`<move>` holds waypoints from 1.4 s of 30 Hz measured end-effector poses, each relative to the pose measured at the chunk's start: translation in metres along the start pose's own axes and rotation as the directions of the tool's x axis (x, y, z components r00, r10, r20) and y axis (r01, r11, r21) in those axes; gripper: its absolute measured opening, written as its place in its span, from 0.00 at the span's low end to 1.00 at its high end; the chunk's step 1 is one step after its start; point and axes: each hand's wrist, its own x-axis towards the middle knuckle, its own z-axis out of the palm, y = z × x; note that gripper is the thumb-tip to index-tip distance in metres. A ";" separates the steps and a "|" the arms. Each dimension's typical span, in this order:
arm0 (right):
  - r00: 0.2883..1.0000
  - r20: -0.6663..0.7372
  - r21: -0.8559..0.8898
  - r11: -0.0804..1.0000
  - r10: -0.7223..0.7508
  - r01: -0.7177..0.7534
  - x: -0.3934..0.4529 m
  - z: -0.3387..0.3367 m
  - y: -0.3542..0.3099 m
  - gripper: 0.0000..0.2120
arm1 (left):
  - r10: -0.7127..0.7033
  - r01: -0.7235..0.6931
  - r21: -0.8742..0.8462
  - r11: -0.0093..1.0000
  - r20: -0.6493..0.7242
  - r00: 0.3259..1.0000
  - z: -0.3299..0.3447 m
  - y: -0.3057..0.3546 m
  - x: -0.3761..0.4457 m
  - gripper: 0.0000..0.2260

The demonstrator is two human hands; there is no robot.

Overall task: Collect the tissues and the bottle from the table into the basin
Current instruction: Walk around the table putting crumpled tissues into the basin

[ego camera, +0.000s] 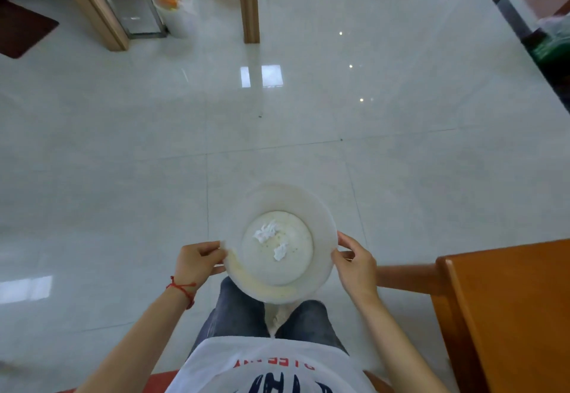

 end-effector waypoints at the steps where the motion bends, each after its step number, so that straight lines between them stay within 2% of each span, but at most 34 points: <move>1: 1.000 -0.012 0.010 1.000 0.001 -0.001 0.012 0.001 -0.007 0.17 | 0.008 -0.008 0.010 1.000 0.008 1.000 0.002 0.012 0.012 0.13; 5: 0.997 -0.073 0.066 0.997 0.030 -0.025 0.057 0.005 -0.033 0.16 | 0.028 -0.033 0.060 0.998 0.076 0.997 0.013 0.059 0.067 0.13; 10: 0.971 -0.194 0.159 0.981 0.140 -0.109 0.104 0.009 -0.061 0.17 | 0.080 -0.107 0.122 0.987 0.202 0.976 0.029 0.127 0.134 0.12; 19: 0.868 -0.392 0.379 0.913 0.307 -0.151 0.142 0.012 -0.093 0.18 | 0.133 -0.287 0.298 0.910 0.446 0.885 0.083 0.238 0.210 0.12; 26: 0.731 -0.522 0.515 0.846 0.440 -0.141 0.142 -0.020 -0.085 0.17 | 0.076 -0.391 0.380 0.838 0.628 0.775 0.166 0.275 0.218 0.12; 32: 0.615 -0.580 0.582 0.800 0.534 -0.145 0.145 -0.063 -0.063 0.18 | 0.021 -0.454 0.404 0.794 0.728 0.685 0.249 0.293 0.205 0.11; 36: 0.568 -0.607 0.602 0.788 0.556 -0.128 0.162 -0.100 -0.047 0.19 | 0.006 -0.489 0.414 0.768 0.758 0.652 0.306 0.307 0.199 0.11; 42: 0.534 -0.640 0.589 0.799 0.552 -0.119 0.196 -0.172 -0.030 0.18 | 0.010 -0.502 0.402 0.766 0.773 0.635 0.395 0.335 0.179 0.12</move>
